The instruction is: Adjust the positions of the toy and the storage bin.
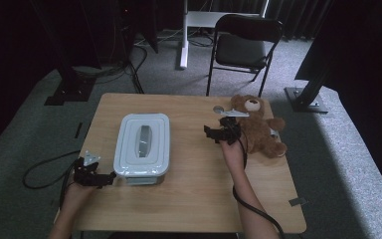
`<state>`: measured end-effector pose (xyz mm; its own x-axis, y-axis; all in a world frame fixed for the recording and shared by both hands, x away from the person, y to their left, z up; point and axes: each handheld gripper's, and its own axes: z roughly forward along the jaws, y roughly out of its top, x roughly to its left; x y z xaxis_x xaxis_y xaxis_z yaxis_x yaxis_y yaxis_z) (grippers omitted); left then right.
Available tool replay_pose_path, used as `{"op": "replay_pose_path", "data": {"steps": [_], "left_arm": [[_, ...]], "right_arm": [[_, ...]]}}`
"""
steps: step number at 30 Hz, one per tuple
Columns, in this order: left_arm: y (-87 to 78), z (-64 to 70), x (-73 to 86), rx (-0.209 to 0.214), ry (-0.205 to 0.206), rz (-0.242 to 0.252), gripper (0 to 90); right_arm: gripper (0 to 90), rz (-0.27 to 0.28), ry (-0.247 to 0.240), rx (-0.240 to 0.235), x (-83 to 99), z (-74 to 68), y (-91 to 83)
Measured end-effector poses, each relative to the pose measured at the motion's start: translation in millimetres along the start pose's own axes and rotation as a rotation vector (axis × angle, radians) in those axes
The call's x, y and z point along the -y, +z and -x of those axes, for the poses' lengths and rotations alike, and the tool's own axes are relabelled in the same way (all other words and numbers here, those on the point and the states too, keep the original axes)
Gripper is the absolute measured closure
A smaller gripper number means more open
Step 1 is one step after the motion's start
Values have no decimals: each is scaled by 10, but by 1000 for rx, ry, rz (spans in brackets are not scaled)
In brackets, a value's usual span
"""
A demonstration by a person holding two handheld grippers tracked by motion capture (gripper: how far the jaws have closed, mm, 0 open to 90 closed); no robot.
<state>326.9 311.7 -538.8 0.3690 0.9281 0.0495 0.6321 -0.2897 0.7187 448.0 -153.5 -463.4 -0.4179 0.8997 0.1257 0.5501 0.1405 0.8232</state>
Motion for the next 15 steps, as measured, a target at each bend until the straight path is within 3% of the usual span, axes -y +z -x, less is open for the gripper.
{"op": "replay_pose_path", "data": {"steps": [8,15], "left_arm": [[106,23,-109,14,-8,24,12],[151,88,-192,49,0,42,12]], "right_arm": [[142,-29,12,-69,95,-243,312],[142,-78,-22,-112,184,-400,569]]}}
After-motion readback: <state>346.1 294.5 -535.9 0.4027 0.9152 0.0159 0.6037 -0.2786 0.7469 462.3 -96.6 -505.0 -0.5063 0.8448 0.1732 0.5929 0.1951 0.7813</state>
